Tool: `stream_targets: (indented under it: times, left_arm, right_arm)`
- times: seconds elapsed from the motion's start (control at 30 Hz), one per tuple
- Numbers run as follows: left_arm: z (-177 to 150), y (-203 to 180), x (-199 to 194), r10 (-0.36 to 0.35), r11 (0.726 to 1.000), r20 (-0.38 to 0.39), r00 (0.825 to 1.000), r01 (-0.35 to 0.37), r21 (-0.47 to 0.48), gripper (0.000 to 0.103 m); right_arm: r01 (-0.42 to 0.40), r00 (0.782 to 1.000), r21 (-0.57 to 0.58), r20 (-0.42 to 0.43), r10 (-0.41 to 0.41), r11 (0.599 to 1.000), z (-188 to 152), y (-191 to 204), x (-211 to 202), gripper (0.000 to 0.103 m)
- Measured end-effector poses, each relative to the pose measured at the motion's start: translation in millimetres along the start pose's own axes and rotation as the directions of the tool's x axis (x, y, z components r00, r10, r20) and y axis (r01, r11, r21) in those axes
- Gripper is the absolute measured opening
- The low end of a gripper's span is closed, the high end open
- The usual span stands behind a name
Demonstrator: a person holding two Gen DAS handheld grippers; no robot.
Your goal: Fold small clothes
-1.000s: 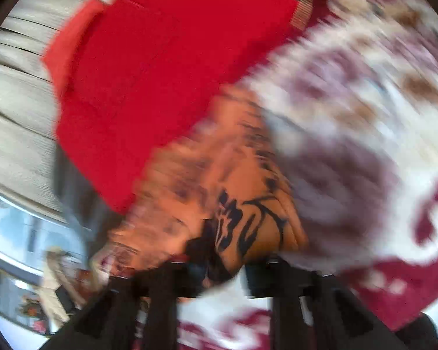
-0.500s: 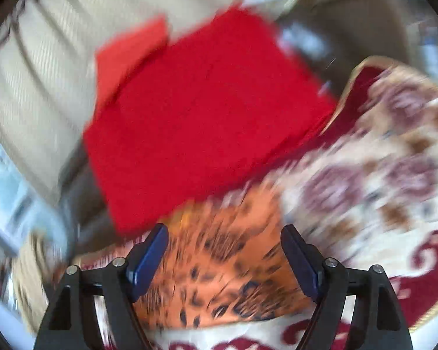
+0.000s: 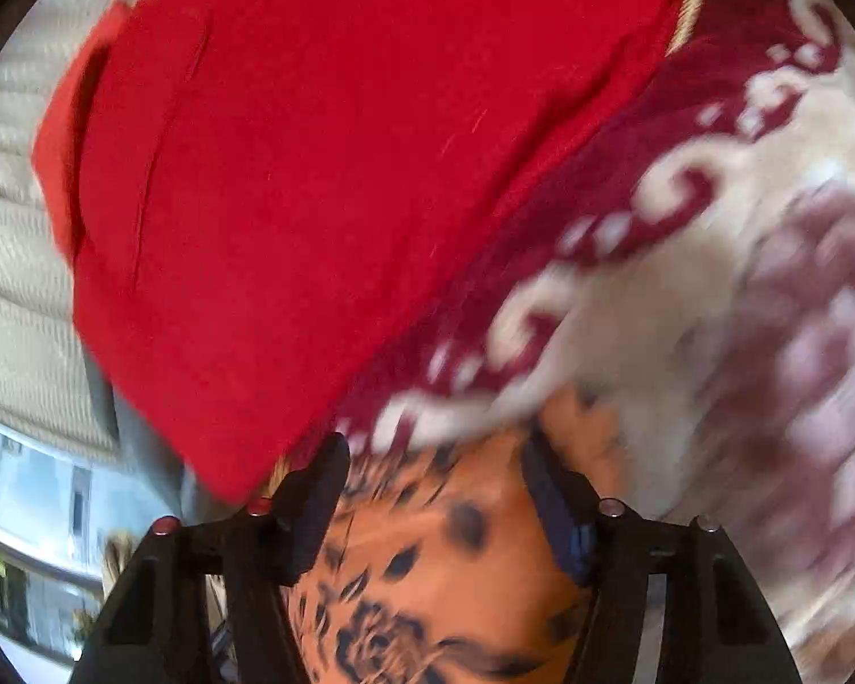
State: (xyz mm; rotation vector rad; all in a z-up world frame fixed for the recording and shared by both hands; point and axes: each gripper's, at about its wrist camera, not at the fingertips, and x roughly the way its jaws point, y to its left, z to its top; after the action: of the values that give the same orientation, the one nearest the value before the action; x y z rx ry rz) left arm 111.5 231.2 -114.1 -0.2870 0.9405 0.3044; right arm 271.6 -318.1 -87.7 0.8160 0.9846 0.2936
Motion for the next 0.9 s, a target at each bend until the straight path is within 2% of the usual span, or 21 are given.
stream_targets:
  times: [0.03, 0.1, 0.17, 0.23, 0.27, 0.43, 0.57, 0.7, 0.8, 0.9]
  left_arm:
    - [1.3, 2.7, -2.4, 0.031, 1.0, 0.013, 0.999, -0.031, -0.002, 0.056]
    - [2.4, 13.9, -9.0, 0.03, 0.998, 0.014, 0.999, -0.029, -0.053, 0.056]
    - [-2.1, 20.8, -25.9, 0.036, 0.996, 0.024, 0.999, -0.034, -0.088, 0.056]
    - [-13.5, 20.7, -53.4, 0.012, 0.998, 0.066, 0.998, -0.008, -0.067, 0.055]
    - [-20.9, 20.3, -67.1, -0.005, 0.998, 0.08, 0.997, 0.01, -0.055, 0.055]
    - [-63.3, 18.7, -112.2, -0.058, 0.998, 0.093, 0.994, 0.061, -0.026, 0.058]
    - [-96.4, 23.4, -121.4, -0.056, 0.997, 0.053, 0.997, 0.058, -0.052, 0.058]
    - [-111.4, 18.8, -129.9, -0.069, 0.997, 0.058, 0.996, 0.071, -0.038, 0.058]
    - [-111.3, 0.8, -137.4, -0.084, 0.996, 0.074, 0.994, 0.084, 0.012, 0.058]
    - [-107.1, -20.2, -143.7, -0.101, 0.994, 0.089, 0.991, 0.096, 0.06, 0.058]
  right_arm:
    - [0.003, 1.0, -0.006, 0.003, -0.003, 1.0, -2.0, 1.3, -7.3, 0.066]
    - [0.041, 0.999, -0.073, 0.036, -0.038, 0.996, -12.6, 11.4, -29.4, 0.069]
    - [0.009, 0.999, -0.128, 0.042, -0.003, 0.992, -28.8, 23.3, -51.4, 0.069]
    - [-0.019, 1.0, -0.19, 0.017, 0.022, 0.982, -59.0, 38.3, -72.6, 0.069]
    - [-0.057, 0.998, -0.196, -0.007, 0.057, 0.979, -74.6, 41.8, -81.1, 0.069]
    - [-0.161, 0.986, -0.133, -0.068, 0.153, 0.978, -164.9, 28.9, -113.7, 0.069]
    - [-0.148, 0.988, -0.031, -0.038, 0.147, 0.988, -215.5, 2.1, -119.7, 0.069]
    - [-0.116, 0.993, 0.102, 0.006, 0.117, 0.988, -221.5, -26.7, -121.3, 0.069]
    - [-0.103, 0.993, 0.123, 0.062, 0.096, 0.987, -208.1, -28.8, -123.1, 0.069]
    - [-0.1, 0.993, 0.138, 0.069, 0.092, 0.985, -200.6, -25.9, -117.3, 0.069]
